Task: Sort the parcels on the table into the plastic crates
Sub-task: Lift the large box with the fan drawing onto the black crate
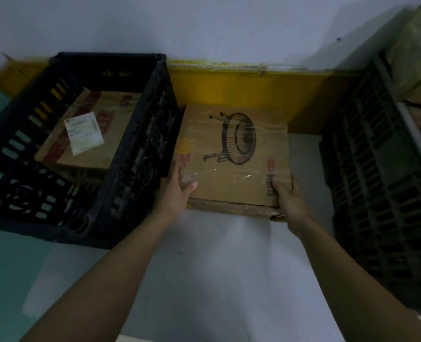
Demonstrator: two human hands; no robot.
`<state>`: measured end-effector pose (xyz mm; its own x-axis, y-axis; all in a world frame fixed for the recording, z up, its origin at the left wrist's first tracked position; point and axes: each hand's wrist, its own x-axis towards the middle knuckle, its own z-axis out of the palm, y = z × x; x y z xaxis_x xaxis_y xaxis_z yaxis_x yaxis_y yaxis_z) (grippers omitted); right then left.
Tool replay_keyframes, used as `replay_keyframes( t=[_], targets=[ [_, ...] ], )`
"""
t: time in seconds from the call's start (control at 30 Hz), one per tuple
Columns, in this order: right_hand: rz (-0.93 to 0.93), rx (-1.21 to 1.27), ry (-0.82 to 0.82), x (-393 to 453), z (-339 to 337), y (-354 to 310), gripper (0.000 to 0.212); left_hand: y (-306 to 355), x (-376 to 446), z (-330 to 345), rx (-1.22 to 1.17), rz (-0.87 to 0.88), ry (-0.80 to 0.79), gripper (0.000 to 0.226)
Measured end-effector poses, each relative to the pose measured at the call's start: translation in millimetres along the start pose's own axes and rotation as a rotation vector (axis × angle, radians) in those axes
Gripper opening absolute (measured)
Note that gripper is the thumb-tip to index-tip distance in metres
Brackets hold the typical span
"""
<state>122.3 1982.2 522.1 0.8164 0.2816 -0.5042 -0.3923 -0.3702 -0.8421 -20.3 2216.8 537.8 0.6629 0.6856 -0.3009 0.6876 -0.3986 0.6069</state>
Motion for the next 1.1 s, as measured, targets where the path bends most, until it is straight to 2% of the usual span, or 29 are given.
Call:
replay_keyframes(
  t=[0.13,0.23,0.37,0.5,0.57,0.67,0.8,0.93,1.1],
  targets=[
    [0.012,-0.016,-0.091,-15,-12,-4,0.039,-1,-29,4,0.002,-0.052,-0.051,0.074],
    [0.037,-0.034,-0.102,-36,-24,4,0.036,-10,-64,12,0.050,-0.017,-0.051,0.073],
    [0.079,-0.009,-0.066,-76,-34,21,0.033,-14,-110,16,0.126,-0.017,-0.054,0.070],
    [0.116,0.008,0.010,-114,-39,16,0.034,-11,-142,0,-0.018,0.021,-0.125,0.075],
    [0.071,0.003,0.080,-129,-41,3,0.032,-9,-159,-1,0.035,0.095,-0.155,0.079],
    [-0.090,-0.086,0.170,-155,-42,-26,0.037,10,-178,-7,0.065,0.193,-0.185,0.076],
    [-0.209,-0.299,0.343,-171,-36,-46,0.062,58,-202,-34,-0.296,0.298,-0.229,0.079],
    [-0.277,-0.564,0.564,-229,-16,-63,0.056,90,-223,-50,-0.474,0.347,-0.244,0.082],
    [-0.409,-0.674,0.553,-280,11,-55,0.054,105,-231,-48,-0.455,0.267,-0.284,0.081]
  ],
)
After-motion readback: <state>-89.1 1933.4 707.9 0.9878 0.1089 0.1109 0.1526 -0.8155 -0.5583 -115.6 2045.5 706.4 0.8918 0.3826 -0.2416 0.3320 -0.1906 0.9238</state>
